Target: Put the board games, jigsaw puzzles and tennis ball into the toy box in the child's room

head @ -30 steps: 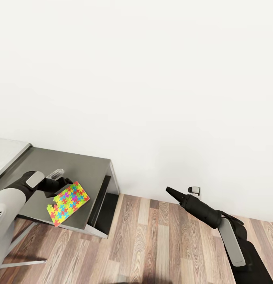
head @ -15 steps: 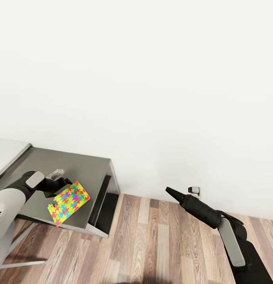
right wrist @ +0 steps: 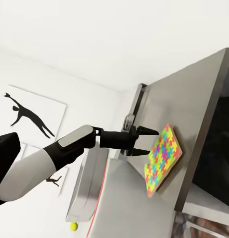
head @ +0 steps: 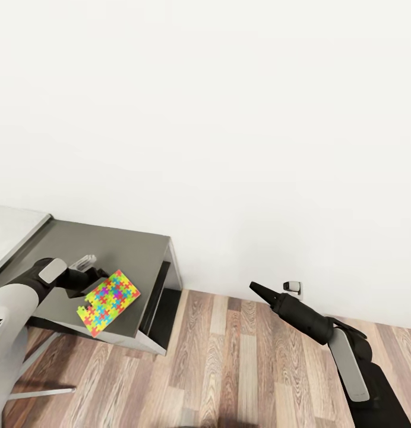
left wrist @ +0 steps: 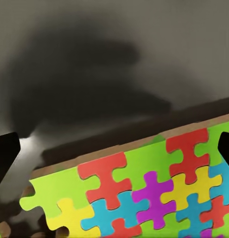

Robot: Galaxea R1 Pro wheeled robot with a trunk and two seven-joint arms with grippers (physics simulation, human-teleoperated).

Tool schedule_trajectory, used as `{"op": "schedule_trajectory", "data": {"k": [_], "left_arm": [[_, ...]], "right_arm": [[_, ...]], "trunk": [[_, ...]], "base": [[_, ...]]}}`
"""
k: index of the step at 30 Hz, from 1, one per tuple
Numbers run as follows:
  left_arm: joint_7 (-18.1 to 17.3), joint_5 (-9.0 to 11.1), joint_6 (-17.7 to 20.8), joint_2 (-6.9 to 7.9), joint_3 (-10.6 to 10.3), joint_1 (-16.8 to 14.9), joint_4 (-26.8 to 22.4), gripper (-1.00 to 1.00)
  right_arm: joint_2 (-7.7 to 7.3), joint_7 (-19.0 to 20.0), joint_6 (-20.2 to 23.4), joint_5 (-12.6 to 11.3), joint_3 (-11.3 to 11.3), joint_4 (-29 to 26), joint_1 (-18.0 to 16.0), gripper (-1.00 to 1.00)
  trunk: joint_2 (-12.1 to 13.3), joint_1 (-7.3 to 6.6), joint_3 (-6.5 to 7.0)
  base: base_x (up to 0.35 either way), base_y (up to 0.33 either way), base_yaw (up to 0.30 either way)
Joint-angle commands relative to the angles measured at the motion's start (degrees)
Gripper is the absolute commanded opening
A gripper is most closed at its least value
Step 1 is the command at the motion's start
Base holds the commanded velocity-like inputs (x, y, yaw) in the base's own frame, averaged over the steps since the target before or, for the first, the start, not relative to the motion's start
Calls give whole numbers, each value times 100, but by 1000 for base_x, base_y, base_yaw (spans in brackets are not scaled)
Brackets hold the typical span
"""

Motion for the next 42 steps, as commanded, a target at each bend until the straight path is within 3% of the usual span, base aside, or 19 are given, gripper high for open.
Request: {"op": "schedule_trajectory", "data": {"k": [1, 42], "left_arm": [[55, -79, 28, 4, -129, 2, -3, 100], [53, -79, 16, 23, -129, 8, -4, 100]], "right_arm": [[0, 5, 31, -15, -4, -1, -4, 100], [4, 5, 27, -7, 4, -1, -3, 100]], "trunk": [[-8, 3, -10], [-8, 3, 44]], "base": [[-30, 21, 0], [-50, 16, -34]]}}
